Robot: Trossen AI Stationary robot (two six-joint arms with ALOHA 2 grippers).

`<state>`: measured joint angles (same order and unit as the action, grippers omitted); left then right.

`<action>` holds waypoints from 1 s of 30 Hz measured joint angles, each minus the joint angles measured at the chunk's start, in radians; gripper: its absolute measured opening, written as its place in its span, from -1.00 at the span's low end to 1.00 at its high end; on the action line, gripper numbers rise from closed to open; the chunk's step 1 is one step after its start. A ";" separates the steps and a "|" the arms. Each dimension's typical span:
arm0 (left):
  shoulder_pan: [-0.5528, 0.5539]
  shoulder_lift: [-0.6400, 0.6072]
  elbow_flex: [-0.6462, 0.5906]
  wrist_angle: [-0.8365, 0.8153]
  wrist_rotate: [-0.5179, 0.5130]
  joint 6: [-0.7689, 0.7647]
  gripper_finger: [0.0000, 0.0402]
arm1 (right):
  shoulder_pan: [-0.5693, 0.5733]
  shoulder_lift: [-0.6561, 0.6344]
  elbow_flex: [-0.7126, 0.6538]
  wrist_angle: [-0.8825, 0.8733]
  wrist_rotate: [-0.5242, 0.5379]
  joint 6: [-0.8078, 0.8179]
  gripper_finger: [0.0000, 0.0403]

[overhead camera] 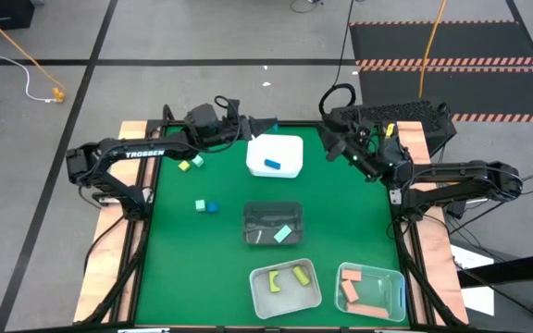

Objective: Sort & place blocks by color
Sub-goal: Put the bottom blue block into the white bin

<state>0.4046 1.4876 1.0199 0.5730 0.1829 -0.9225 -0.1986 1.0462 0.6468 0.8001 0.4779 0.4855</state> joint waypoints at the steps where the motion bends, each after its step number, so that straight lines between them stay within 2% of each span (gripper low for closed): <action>1: 0.000 0.000 0.000 -0.002 0.000 -0.001 -0.31 | -0.003 0.000 0.000 0.000 0.013 0.009 0.42; 4: 0.000 0.000 0.000 -0.001 0.000 -0.003 -0.32 | -0.004 -0.001 0.000 -0.011 0.049 0.052 0.42; 8: 0.000 0.000 0.000 -0.005 0.000 -0.003 -0.32 | -0.003 -0.001 0.000 0.019 0.043 0.216 0.42; 14: -0.001 0.000 0.000 -0.022 0.001 -0.003 -0.32 | -0.003 -0.001 0.000 0.007 0.047 0.228 0.42; 17: -0.001 0.000 0.000 -0.022 0.007 -0.003 -0.33 | -0.004 -0.001 0.000 -0.039 0.064 0.148 0.42; 21: -0.001 0.000 0.000 -0.017 0.007 -0.008 -0.33 | -0.003 0.001 0.000 -0.068 0.086 -0.044 0.42; 27: -0.019 0.021 0.000 0.027 0.000 -0.072 -0.33 | -0.002 0.029 0.002 -0.037 0.013 -0.034 0.42; 30: -0.030 0.062 -0.001 0.081 0.000 -0.132 -0.33 | -0.002 0.063 0.001 -0.043 0.018 -0.122 0.42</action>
<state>0.3741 1.5491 1.0191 0.6545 0.1831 -1.0544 -0.2010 1.1095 0.6476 0.7568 0.4957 0.3631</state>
